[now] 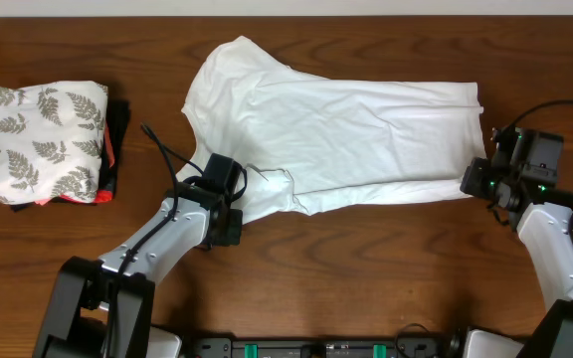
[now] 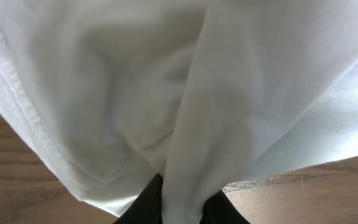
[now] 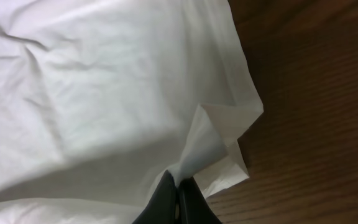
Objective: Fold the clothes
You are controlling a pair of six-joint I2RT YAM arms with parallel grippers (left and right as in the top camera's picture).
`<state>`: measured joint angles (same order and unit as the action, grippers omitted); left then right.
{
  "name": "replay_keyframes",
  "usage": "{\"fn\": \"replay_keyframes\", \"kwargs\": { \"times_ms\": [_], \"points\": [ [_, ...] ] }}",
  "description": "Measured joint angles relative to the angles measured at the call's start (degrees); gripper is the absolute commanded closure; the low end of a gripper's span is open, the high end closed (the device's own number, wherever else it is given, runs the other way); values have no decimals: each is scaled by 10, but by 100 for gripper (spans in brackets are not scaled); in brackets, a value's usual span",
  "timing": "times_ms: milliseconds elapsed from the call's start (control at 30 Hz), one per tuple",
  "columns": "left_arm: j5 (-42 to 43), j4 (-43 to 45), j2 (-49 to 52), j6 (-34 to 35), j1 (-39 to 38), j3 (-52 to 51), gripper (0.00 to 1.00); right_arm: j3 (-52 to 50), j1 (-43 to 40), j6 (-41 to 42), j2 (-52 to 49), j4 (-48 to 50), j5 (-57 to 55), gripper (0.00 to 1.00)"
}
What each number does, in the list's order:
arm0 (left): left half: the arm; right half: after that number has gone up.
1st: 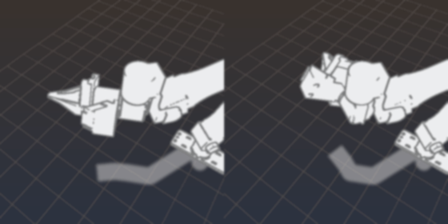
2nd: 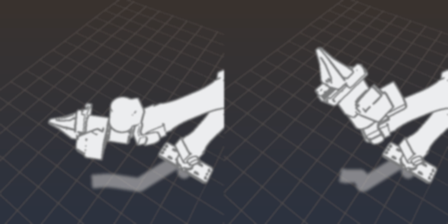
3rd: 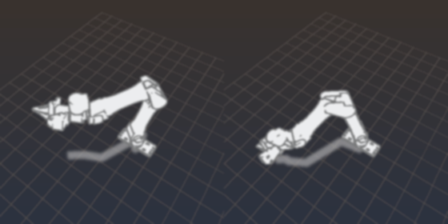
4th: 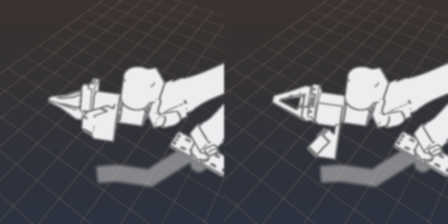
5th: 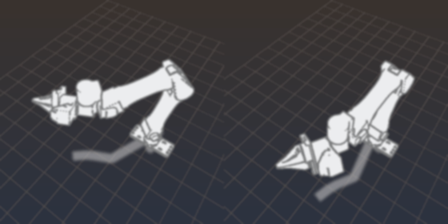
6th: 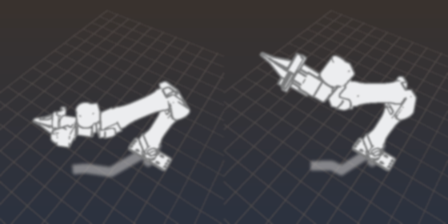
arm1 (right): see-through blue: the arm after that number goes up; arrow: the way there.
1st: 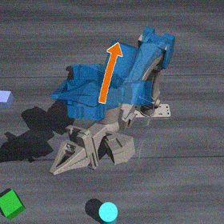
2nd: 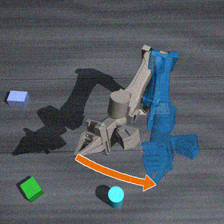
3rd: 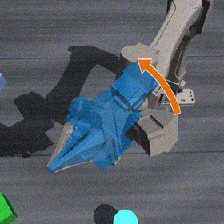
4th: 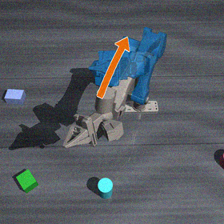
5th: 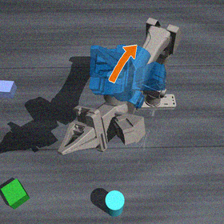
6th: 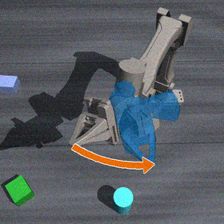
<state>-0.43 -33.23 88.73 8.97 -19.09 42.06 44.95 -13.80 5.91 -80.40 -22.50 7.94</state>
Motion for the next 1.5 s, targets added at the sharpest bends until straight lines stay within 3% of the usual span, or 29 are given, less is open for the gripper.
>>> {"fn": "replay_keyframes", "kwargs": {
  "times_ms": [233,633,1500],
  "points": [
    [-13,-17,-2,0,-1,4,94,0,0,0,0,0,0,99],
    [-41,-19,-67,0,-1,29,94,0,0,0,0,0,0,99],
    [-128,185,-73,0,-1,29,94,0,0,11,-26,59,-40,99]
  ]
}}
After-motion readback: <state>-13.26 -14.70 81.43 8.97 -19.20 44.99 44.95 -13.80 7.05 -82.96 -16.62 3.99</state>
